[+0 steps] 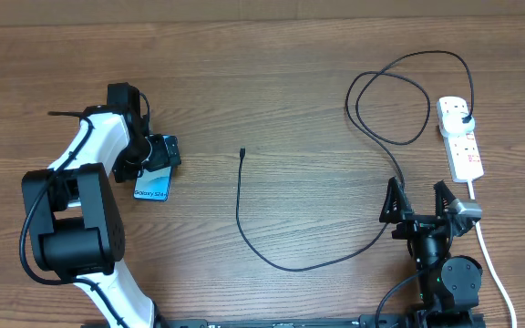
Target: Plug charger to phone and switch on socket
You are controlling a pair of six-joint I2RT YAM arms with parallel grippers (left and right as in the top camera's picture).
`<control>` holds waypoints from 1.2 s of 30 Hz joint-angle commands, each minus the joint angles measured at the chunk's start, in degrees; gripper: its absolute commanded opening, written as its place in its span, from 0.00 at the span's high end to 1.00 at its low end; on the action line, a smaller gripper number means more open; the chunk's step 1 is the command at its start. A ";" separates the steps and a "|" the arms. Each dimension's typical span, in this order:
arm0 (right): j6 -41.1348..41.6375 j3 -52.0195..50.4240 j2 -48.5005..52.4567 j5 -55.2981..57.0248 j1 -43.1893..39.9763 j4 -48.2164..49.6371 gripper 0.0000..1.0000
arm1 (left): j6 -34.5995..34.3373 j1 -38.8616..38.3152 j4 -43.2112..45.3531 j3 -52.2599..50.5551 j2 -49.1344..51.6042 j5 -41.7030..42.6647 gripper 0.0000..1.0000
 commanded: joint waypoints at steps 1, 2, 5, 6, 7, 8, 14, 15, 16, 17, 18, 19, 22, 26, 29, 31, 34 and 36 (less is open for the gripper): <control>-0.22 -0.61 -0.57 0.57 0.22 0.24 0.00 | 1.49 -0.37 0.70 -1.20 1.44 0.26 0.00; -0.22 -0.61 -0.57 0.57 0.22 0.24 0.00 | 3.02 -0.37 1.20 -1.20 1.44 -0.76 0.00; -0.22 -0.61 -0.57 0.57 0.22 0.24 0.00 | 9.70 -0.39 3.52 -1.20 1.44 -1.79 0.00; -0.22 -0.61 -0.57 0.57 0.22 0.24 0.00 | 11.89 -0.39 4.13 -1.20 1.44 -1.79 0.00; -0.22 -0.61 -0.57 0.57 0.22 0.24 0.00 | 13.84 -0.39 4.85 -1.20 1.44 -1.79 0.00; -0.22 -0.61 -0.57 0.57 0.22 0.24 0.00 | 15.91 -0.39 5.55 -1.20 1.44 -1.79 0.00; -0.22 -0.61 -0.57 0.57 0.22 0.24 0.00 | 24.20 -0.39 7.39 -1.20 1.44 -1.79 0.00; -0.22 -0.61 -0.57 0.57 0.22 0.24 0.00 | 25.38 -0.39 7.30 -1.20 1.44 -1.77 0.00; -0.22 -0.61 -0.57 0.57 0.22 0.26 0.00 | 25.99 -0.39 7.15 -1.20 1.44 -1.75 0.00; -0.22 -0.61 -0.57 0.57 0.22 0.24 0.00 | 26.47 -0.39 6.99 -1.20 1.44 -1.77 0.00; -0.22 -0.61 -0.57 0.57 0.22 0.24 0.00 | 26.53 -0.39 6.75 -1.20 1.44 -1.77 0.00; -0.22 -0.61 -0.57 0.57 0.22 0.24 0.00 | 26.51 -0.39 6.64 -1.20 1.44 -1.77 0.00; -0.22 -0.61 -0.57 0.57 0.22 0.24 0.00 | 27.56 -0.37 6.12 -1.20 1.44 -1.81 0.00; -0.22 -0.61 -0.57 0.57 0.22 0.24 0.00 | 28.85 -0.33 6.34 -1.20 1.44 -1.95 0.00; -0.22 -0.61 -0.57 0.57 0.22 0.24 0.00 | 28.81 -0.24 6.75 -1.20 1.44 -2.01 0.00; -0.22 -0.61 -0.57 0.57 0.22 0.26 0.00 | 28.41 0.04 7.13 -1.20 1.44 -1.97 0.00; -0.22 -0.61 -0.57 0.57 0.22 0.24 0.00 | 26.93 0.94 7.41 -1.20 1.44 -1.97 0.00; -0.22 -0.61 -0.57 0.57 0.22 0.24 0.00 | 25.97 1.95 7.41 -1.20 1.44 -1.97 0.00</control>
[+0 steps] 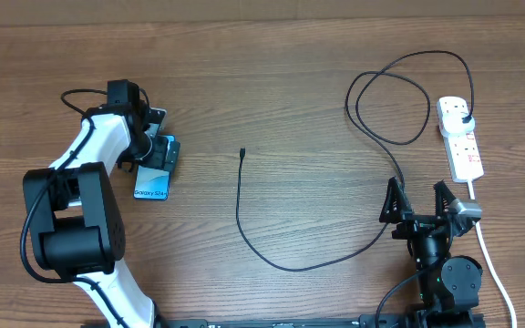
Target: Plug charger to phone and switch on socket
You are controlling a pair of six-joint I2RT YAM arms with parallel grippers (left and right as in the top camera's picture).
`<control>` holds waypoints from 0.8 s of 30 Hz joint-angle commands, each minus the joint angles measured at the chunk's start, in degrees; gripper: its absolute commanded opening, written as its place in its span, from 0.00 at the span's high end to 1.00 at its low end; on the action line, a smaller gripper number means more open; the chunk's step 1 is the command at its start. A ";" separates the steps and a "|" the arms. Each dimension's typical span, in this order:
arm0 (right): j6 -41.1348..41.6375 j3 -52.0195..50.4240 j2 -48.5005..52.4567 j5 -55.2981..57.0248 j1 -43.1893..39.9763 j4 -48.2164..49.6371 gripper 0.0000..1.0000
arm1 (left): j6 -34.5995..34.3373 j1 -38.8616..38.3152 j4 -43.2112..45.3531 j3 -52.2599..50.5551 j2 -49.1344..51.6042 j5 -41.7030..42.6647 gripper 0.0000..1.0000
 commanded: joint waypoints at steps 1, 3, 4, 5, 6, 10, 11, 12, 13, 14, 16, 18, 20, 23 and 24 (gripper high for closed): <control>-0.22 -0.61 -0.57 0.55 0.22 0.26 0.00 | -1.31 2.16 0.28 -0.66 1.31 0.13 0.00; -0.22 -0.61 -0.57 0.55 0.22 0.26 0.00 | -1.29 3.15 0.24 -0.66 1.31 0.61 0.00; -0.22 -0.61 -0.57 0.55 0.22 0.26 0.00 | -1.29 3.52 0.22 -0.66 1.31 0.59 0.00; -0.22 -0.61 -0.57 0.55 0.22 0.26 0.00 | -1.31 3.89 0.24 -0.66 1.31 0.59 0.00; -0.22 -0.61 -0.57 0.55 0.22 0.26 0.00 | -1.31 4.17 0.24 -0.66 1.31 0.63 0.00; -0.22 -0.61 -0.57 0.55 0.22 0.26 0.00 | -1.33 4.24 0.00 -0.66 1.31 1.64 0.00; -0.22 -0.61 -0.57 0.55 0.22 0.26 0.00 | -1.38 4.11 -0.09 -0.66 1.31 2.67 0.00; -0.22 -0.61 -0.57 0.55 0.22 0.26 0.00 | -1.68 4.00 -0.26 -0.66 1.31 3.80 0.00; -0.22 -0.61 -0.57 0.55 0.22 0.26 0.00 | -2.45 3.93 -0.44 -0.66 1.31 4.79 0.00; -0.22 -0.61 -0.57 0.55 0.22 0.28 0.00 | -3.67 3.91 -0.68 -0.66 1.31 5.29 0.00; -0.22 -0.61 -0.57 0.55 0.22 0.26 0.00 | -7.23 3.89 -1.40 -0.66 1.31 5.40 0.00; -0.22 -0.61 -0.57 0.55 0.22 0.26 0.00 | -10.60 3.89 -2.40 -0.66 1.31 5.40 0.00; -0.22 -0.61 -0.57 0.55 0.22 0.26 0.00 | -13.11 3.89 -3.41 -0.66 1.31 5.40 0.00; -0.22 -0.61 -0.57 0.55 0.22 0.26 0.00 | -14.47 3.89 -5.11 -0.66 1.31 5.49 0.00; -0.22 -0.61 -0.57 0.55 0.22 0.28 0.00 | -14.47 3.89 -5.77 -0.66 1.31 6.12 0.00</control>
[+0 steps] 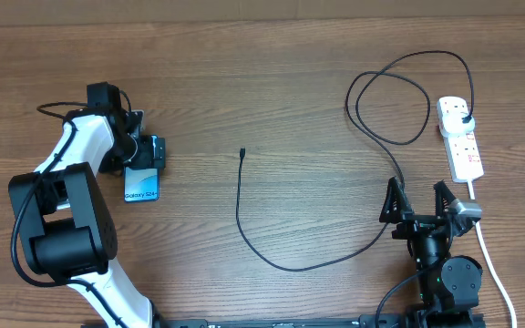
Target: Plug charger to phone and switch on socket
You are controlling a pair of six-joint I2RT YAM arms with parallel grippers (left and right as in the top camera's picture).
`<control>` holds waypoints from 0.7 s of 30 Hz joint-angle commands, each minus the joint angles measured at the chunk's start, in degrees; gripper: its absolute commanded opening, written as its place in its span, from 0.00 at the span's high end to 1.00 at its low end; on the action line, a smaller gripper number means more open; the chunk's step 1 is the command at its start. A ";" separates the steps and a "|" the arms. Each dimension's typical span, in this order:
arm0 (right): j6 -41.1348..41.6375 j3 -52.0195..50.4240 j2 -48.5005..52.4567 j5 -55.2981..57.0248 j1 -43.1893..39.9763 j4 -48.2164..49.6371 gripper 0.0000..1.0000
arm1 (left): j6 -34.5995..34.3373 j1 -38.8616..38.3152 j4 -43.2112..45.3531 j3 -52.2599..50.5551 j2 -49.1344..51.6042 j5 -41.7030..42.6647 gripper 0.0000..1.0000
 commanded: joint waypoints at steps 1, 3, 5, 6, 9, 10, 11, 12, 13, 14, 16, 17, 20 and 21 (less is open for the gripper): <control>-0.24 -0.61 -0.57 0.52 0.22 0.22 0.00 | -4.35 -0.31 -2.67 -1.22 1.33 3.85 0.00; -0.24 -0.61 -0.57 0.52 0.22 0.22 0.00 | -4.31 -0.42 -3.67 -1.22 1.33 3.85 0.00; -0.24 -0.61 -0.57 0.52 0.22 0.22 0.00 | -4.37 -0.42 -4.17 -1.22 1.33 4.46 0.00; -0.24 -0.61 -0.57 0.52 0.22 0.22 0.00 | -4.31 -0.42 -4.09 -1.22 1.33 5.03 0.00; -0.24 -0.61 -0.57 0.52 0.22 0.22 0.00 | -5.14 -0.42 -3.28 -1.22 1.33 6.14 0.00; -0.24 -0.61 -0.57 0.52 0.22 0.22 0.00 | -5.38 -0.42 -3.13 -1.22 1.33 6.91 0.00; -0.24 -0.61 -0.57 0.52 0.22 0.22 0.00 | -5.35 -0.42 -2.97 -1.22 1.33 7.93 0.00; -0.24 -0.61 -0.57 0.52 0.22 0.22 0.00 | -5.35 -0.42 -2.99 -1.22 1.33 8.83 0.00; -0.24 -0.61 -0.57 0.52 0.22 0.22 0.00 | -5.33 -0.46 -3.08 -1.22 1.33 9.55 0.00; -0.24 -0.61 -0.57 0.52 0.22 0.24 0.00 | -5.31 -0.48 -3.28 -1.22 1.33 9.70 0.00; -0.24 -0.61 -0.57 0.52 0.22 0.22 0.00 | -5.27 -0.50 -3.76 -1.22 1.33 9.22 0.00; -0.24 -0.61 -0.57 0.52 0.22 0.22 0.00 | -5.29 -0.50 -3.93 -1.22 1.33 8.66 0.00; -0.24 -0.61 -0.57 0.52 0.22 0.22 0.00 | -5.35 -0.50 -4.50 -1.22 1.33 5.29 0.00; -0.24 -0.61 -0.57 0.52 0.22 0.22 0.00 | -5.33 -0.50 -4.59 -1.22 1.33 4.33 0.00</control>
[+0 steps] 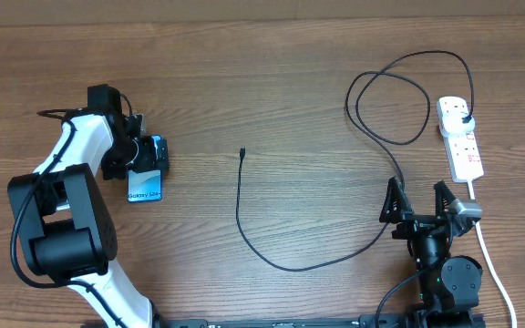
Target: Plug charger to phone and switch on socket
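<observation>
The phone (145, 186), with a blue screen, lies flat at the table's left. My left gripper (148, 151) sits over its far end, and its fingers appear shut on the phone's edges. The black charger cable (272, 262) curves across the middle of the table. Its free plug end (242, 152) lies well to the right of the phone. The cable loops at the right and ends in a charger head (464, 117) plugged into the white power strip (463, 150). My right gripper (417, 202) stands open near the front right, beside the cable, holding nothing.
The white lead of the power strip (492, 260) runs off the front right edge. The cable's big loops (390, 96) lie between the table's middle and the strip. The arm bases stand at the front left and front right.
My left gripper and the phone have shifted a little to the right. The cable, the power strip and the right arm are unchanged.
My left gripper was on the phone's far end, with the phone slightly tilted at the left. It then held the phone in nearly the same place, then further left and squarer. Now the phone is a touch back to the right. The right arm stayed still.
</observation>
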You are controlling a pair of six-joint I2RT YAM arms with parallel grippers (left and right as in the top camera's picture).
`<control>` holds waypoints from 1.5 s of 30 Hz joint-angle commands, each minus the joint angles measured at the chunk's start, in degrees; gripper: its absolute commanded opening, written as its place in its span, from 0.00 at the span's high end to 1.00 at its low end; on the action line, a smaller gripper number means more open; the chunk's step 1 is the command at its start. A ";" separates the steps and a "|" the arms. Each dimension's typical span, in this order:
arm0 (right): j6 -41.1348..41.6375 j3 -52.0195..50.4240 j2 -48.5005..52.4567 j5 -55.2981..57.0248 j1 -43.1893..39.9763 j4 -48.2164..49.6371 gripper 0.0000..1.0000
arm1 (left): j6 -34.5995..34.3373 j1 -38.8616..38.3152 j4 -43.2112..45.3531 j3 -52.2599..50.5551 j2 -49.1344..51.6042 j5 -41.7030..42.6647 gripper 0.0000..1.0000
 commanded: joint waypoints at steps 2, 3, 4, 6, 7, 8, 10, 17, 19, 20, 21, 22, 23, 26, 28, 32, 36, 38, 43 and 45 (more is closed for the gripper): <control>-0.22 -0.61 -0.57 0.55 0.20 0.26 0.00 | -1.57 -0.48 -1.09 -1.42 1.66 -0.85 0.00; -0.22 -0.61 -0.57 0.55 0.20 0.28 0.00 | -1.57 -0.48 -1.01 -1.42 1.66 -1.27 0.00; -0.22 -0.61 -0.57 0.55 0.20 0.26 0.00 | -1.55 -0.48 -0.92 -1.42 1.66 -1.27 0.01; -0.22 -0.61 -0.57 0.55 0.20 0.26 0.00 | -1.49 -0.55 -0.70 -1.42 1.66 -1.31 0.02; -0.22 -0.61 -0.57 0.55 0.20 0.26 0.00 | -1.03 -0.70 -0.76 -1.42 1.66 -1.51 0.03; -0.22 -0.61 -0.57 0.55 0.20 0.28 0.00 | -0.68 -0.87 -0.85 -1.42 1.66 -2.12 0.03; -0.22 -0.61 -0.57 0.55 0.20 0.26 0.00 | -0.70 -1.70 -1.11 -1.42 1.66 -4.61 0.04; -0.22 -0.61 -0.57 0.55 0.20 0.26 0.00 | -0.70 -5.86 -0.74 -1.42 1.66 -9.49 0.02; -0.22 -0.61 -0.57 0.55 0.20 0.26 0.00 | -1.14 -6.47 -0.50 -1.42 1.66 -10.43 0.02; -0.22 -0.61 -0.57 0.55 0.20 0.26 0.00 | -1.25 -6.54 -0.33 -1.42 1.66 -10.38 0.02; -0.22 -0.61 -0.57 0.55 0.20 0.26 0.00 | -1.68 -6.54 -0.26 -1.42 1.66 -10.40 0.02; -0.22 -0.61 -0.57 0.55 0.20 0.26 0.00 | -2.56 -6.32 -0.13 -1.42 1.66 -10.40 0.02; -0.22 -0.61 -0.57 0.55 0.20 0.26 0.00 | -2.95 -6.14 -0.11 -1.42 1.66 -10.40 0.02; -0.22 -0.61 -0.57 0.55 0.20 0.26 0.00 | -4.61 -5.14 0.13 -1.42 1.66 -10.34 0.02; -0.22 -0.61 -0.57 0.55 0.20 0.26 0.00 | -4.57 -4.79 0.31 -1.42 1.66 -10.08 0.03; -0.22 -0.61 -0.57 0.55 0.20 0.26 0.00 | -4.57 -4.81 1.20 -1.42 1.66 -10.19 0.04; -0.22 -0.61 -0.57 0.55 0.20 0.26 0.00 | -4.59 -4.90 2.71 -1.42 1.66 -9.73 0.03; -0.22 -0.61 -0.57 0.55 0.20 0.26 0.00 | -4.59 -4.90 3.10 -1.42 1.66 -9.49 0.02; -0.22 -0.61 -0.57 0.55 0.20 0.26 0.00 | -4.55 -4.90 3.34 -1.42 1.66 -7.65 0.02; -0.22 -0.61 -0.57 0.55 0.20 0.26 0.00 | -4.55 -4.90 3.43 -1.42 1.66 -7.67 0.04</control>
